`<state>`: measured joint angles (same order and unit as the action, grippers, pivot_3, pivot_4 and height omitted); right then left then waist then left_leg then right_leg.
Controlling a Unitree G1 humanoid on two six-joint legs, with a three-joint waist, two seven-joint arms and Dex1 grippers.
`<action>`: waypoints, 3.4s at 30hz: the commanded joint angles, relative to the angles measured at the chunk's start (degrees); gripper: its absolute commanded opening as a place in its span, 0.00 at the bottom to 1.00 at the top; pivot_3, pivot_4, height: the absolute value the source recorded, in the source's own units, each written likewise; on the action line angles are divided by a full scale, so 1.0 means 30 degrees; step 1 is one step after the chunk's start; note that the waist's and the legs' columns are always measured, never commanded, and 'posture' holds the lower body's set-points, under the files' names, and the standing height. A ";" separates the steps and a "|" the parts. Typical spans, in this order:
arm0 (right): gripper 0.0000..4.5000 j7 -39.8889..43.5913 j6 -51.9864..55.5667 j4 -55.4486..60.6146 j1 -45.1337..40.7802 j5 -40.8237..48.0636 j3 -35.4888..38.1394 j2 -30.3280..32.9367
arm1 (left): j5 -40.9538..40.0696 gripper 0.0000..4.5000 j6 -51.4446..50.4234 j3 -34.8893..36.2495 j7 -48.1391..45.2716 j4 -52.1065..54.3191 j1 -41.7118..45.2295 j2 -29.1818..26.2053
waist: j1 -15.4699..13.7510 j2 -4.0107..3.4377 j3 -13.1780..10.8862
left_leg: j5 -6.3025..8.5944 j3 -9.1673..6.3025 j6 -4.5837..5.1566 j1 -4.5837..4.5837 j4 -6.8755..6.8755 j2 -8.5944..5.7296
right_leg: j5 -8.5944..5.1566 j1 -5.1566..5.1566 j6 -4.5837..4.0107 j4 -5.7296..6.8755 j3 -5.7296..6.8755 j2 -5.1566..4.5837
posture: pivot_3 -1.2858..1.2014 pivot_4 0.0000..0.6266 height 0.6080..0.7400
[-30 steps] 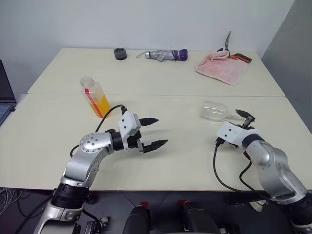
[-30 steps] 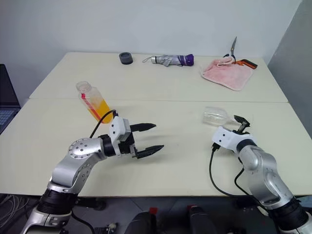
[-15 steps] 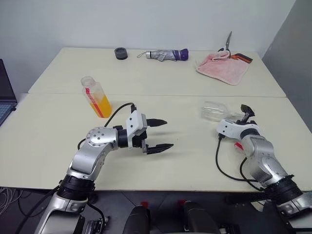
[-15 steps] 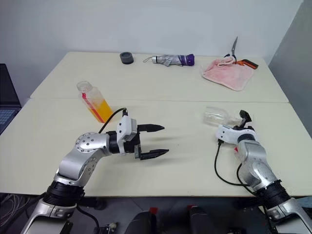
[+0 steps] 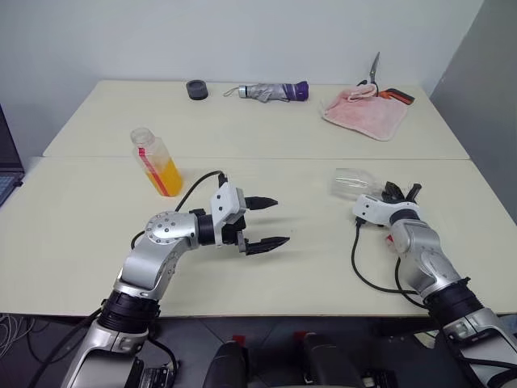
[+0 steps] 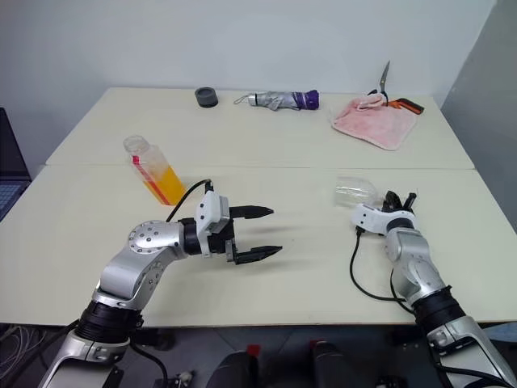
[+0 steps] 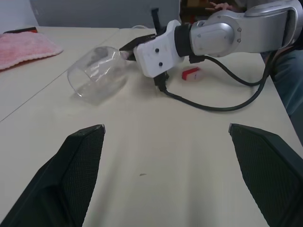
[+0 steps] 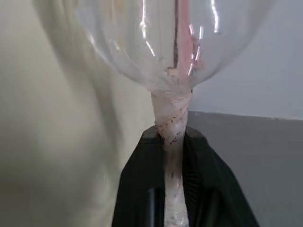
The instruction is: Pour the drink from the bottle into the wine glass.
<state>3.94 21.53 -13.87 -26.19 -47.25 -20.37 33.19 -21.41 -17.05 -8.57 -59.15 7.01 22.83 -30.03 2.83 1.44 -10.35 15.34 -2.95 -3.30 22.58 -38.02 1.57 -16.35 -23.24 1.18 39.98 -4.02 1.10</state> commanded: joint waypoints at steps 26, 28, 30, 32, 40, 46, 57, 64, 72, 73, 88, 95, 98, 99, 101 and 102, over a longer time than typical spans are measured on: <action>0.03 0.7346 -1.3517 -1.2571 -0.6950 1.6637 0.5159 -1.3447 | -0.3206 1.00 -0.4298 0.7010 0.3305 0.4018 -0.3879 -0.3258 | 0.0075 -0.0034 -0.0027 | 0.0003 -0.0053 0.0003 0.0041 0.0027 0.0026 | 0.0003 -0.0021 -0.0006 -0.0013 0.0063 -0.0111 | 0.52 0.24 1.00; 0.03 0.7612 -1.3720 -1.2861 -0.6637 1.6567 0.5109 -1.3397 | -0.3307 1.00 -0.4400 0.7110 0.3357 0.3981 -0.3706 -0.3275 | 0.0156 -0.0034 -0.0026 | 0.0003 -0.0052 0.0002 0.0035 0.0034 0.0025 | 0.0003 -0.0027 -0.0007 -0.0004 0.0063 -0.0097 | 0.52 0.24 1.00; 0.03 0.7796 -1.3816 -1.3015 -0.6328 1.6432 0.5007 -1.3321 | -0.3420 1.00 -0.4534 0.7119 0.3402 0.3945 -0.3428 -0.3318 | 0.0162 -0.0034 -0.0026 | 0.0002 -0.0055 0.0001 0.0026 0.0036 0.0025 | 0.0003 -0.0027 -0.0009 -0.0001 0.0066 -0.0093 | 0.52 0.24 1.00; 0.03 0.7963 -1.3896 -1.3090 -0.6043 1.6252 0.4858 -1.3218 | -0.3567 1.00 -0.4679 0.7121 0.3413 0.3914 -0.3116 -0.3371 | 0.0165 -0.0033 -0.0025 | 0.0002 -0.0062 0.0000 0.0021 0.0035 0.0025 | 0.0002 -0.0026 -0.0010 0.0005 0.0072 -0.0083 | 0.52 0.24 1.00; 0.03 0.8096 -1.3916 -1.3236 -0.5643 1.5936 0.4702 -1.3006 | -0.4019 1.00 -0.4852 0.7241 0.3202 0.3504 -0.2084 -0.3743 | 0.0160 -0.0031 -0.0023 | 0.0001 -0.0049 -0.0001 0.0001 0.0034 0.0024 | 0.0003 -0.0015 -0.0010 0.0010 0.0056 -0.0083 | 0.52 0.24 1.00; 0.03 0.8110 -1.3676 -1.3207 -0.5804 1.6296 0.5026 -1.3071 | -0.4055 1.00 -0.4838 0.6998 0.2993 0.3608 -0.1570 -0.4004 | 0.0166 -0.0031 -0.0023 | 0.0001 -0.0045 -0.0001 -0.0005 0.0033 0.0024 | 0.0003 -0.0012 -0.0010 0.0012 0.0051 -0.0083 | 0.52 0.24 1.00; 0.88 0.8357 -1.3205 -1.2432 -0.5628 1.6668 0.5214 -1.3031 | -0.3888 1.00 -0.4727 0.6778 0.3299 0.3804 -0.1427 -0.3953 | 0.0164 -0.0034 -0.0026 | 0.0001 -0.0046 -0.0001 0.0001 0.0034 0.0022 | 0.0002 -0.0013 -0.0010 0.0007 0.0051 -0.0081 | 0.52 0.24 1.00; 0.99 0.9282 -1.2295 -1.0455 -0.4368 1.6922 0.5007 -1.2476 | -0.3895 1.00 -0.4746 0.6872 0.3558 0.4191 -0.1569 -0.3900 | 0.0152 -0.0033 -0.0026 | 0.0002 -0.0049 -0.0001 0.0006 0.0034 0.0024 | 0.0002 -0.0013 -0.0009 0.0006 0.0051 -0.0084 | 0.52 0.24 1.00; 0.99 1.0224 -1.0184 -0.5733 -0.1837 1.7495 0.4855 -1.1108 | -0.4040 1.00 -0.4845 0.7335 0.4015 0.4947 -0.2111 -0.3978 | 0.0145 -0.0034 -0.0026 | 0.0002 -0.0050 0.0000 0.0010 0.0034 0.0026 | 0.0001 -0.0012 -0.0006 0.0004 0.0047 -0.0084 | 0.52 0.24 1.00; 0.99 1.0273 -0.9795 -0.4969 -0.1530 1.7598 0.4847 -1.0956 | -0.4076 1.00 -0.4858 0.7436 0.4118 0.5056 -0.2223 -0.3947 | 0.0144 -0.0035 -0.0027 | 0.0003 -0.0050 0.0000 0.0011 0.0034 0.0027 | 0.0000 -0.0012 -0.0006 0.0002 0.0047 -0.0085 | 0.52 0.24 1.00; 0.99 1.3911 -0.1652 1.0064 0.4612 2.0417 0.3880 -0.4382 | -0.0688 1.00 -0.1783 0.8765 0.8800 0.3501 -0.8191 -0.0896 | 0.0053 -0.0043 -0.0029 | 0.0009 -0.0056 0.0003 0.0012 0.0034 0.0019 | -0.0029 -0.0002 0.0019 -0.0027 0.0034 -0.0096 | 0.52 0.24 1.00; 0.99 1.4785 0.0306 1.3177 0.5051 2.2707 0.4617 -0.2344 | 0.1916 1.00 0.0919 0.9530 1.2660 0.0357 -0.6603 0.0351 | -0.0119 -0.0018 -0.0018 | 0.0005 -0.0090 -0.0002 0.0011 0.0022 0.0021 | -0.0031 0.0009 0.0022 -0.0023 0.0037 -0.0054 | 0.52 0.24 1.00; 0.99 1.5207 0.1589 1.4154 0.4993 2.4190 0.4946 -0.1571 | 0.1874 1.00 0.1062 0.9458 1.2808 -0.0224 -0.5918 0.0423 | -0.0172 -0.0017 -0.0018 | 0.0007 -0.0066 0.0000 0.0014 0.0024 0.0008 | -0.0014 0.0009 -0.0005 -0.0027 0.0052 -0.0066 | 0.52 0.24 1.00; 0.99 1.5191 0.1913 1.4340 0.4922 2.4585 0.5081 -0.1436 | 0.1852 1.00 0.1098 0.9422 1.2892 -0.0393 -0.5585 0.0428 | -0.0189 -0.0016 -0.0018 | 0.0007 -0.0063 0.0000 0.0017 0.0024 0.0007 | -0.0013 0.0009 -0.0005 -0.0028 0.0054 -0.0067 | 0.52 0.24 1.00; 0.99 1.5143 0.2201 1.4510 0.4826 2.4995 0.5190 -0.1200 | 0.1868 1.00 0.1124 0.9361 1.3093 -0.0796 -0.4831 0.0400 | -0.0228 -0.0013 -0.0018 | 0.0007 -0.0069 0.0000 0.0024 0.0023 0.0006 | -0.0012 0.0008 -0.0003 -0.0030 0.0069 -0.0066 | 0.52 0.24 1.00; 0.99 1.5125 0.2252 1.4517 0.4786 2.5068 0.5178 -0.1106 | 0.1837 1.00 0.1129 0.9339 1.3139 -0.1003 -0.4510 0.0393 | -0.0267 -0.0011 -0.0019 | 0.0007 -0.0071 0.0001 0.0025 0.0022 0.0003 | -0.0012 0.0008 -0.0003 -0.0030 0.0073 -0.0066 | 0.52 0.24 1.00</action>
<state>48.92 27.91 27.33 -11.01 26.25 -5.91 29.27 -16.07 -14.85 18.43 -20.40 3.38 7.76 -28.69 2.03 1.41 -10.40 15.36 -3.17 -3.30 22.67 -37.96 1.56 -16.38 -23.21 1.18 39.89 -3.78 0.91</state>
